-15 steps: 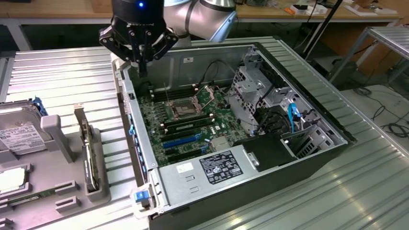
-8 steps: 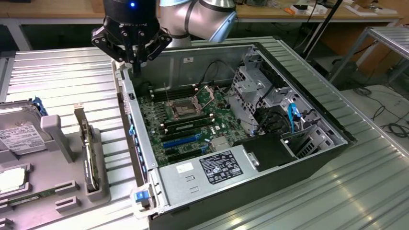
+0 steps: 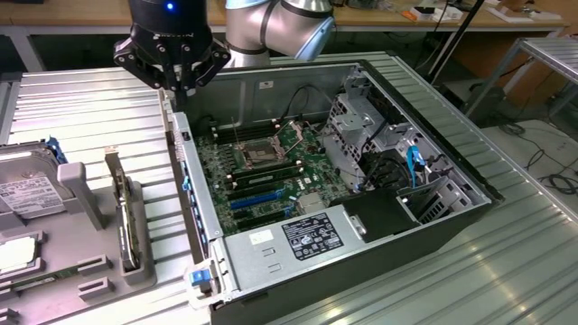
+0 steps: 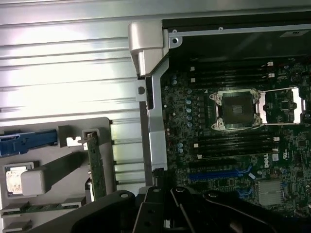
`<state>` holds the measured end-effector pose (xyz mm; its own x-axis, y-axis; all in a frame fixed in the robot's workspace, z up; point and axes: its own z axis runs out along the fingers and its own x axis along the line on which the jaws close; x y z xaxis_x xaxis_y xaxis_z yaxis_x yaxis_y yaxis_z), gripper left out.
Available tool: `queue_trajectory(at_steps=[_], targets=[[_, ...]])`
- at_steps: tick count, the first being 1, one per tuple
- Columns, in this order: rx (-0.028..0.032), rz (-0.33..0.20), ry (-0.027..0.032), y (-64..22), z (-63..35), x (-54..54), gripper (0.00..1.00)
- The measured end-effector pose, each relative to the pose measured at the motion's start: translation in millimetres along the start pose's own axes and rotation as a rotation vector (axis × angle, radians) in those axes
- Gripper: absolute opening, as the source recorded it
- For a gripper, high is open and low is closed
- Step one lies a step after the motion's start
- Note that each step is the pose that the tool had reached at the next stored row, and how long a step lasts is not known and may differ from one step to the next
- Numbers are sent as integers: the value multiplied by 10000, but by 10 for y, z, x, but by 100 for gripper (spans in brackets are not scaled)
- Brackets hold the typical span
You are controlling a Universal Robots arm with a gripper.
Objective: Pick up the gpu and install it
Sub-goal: 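Reach for the gpu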
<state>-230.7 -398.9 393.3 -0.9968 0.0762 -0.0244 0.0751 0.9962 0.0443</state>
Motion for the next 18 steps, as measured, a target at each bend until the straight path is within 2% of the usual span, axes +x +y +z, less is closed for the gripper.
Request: queue_trajectory(at_steps=[11,18], targets=[[0,0,-1,-14,-5,186,11],[-1,0,-1,-28,-10,374,11]])
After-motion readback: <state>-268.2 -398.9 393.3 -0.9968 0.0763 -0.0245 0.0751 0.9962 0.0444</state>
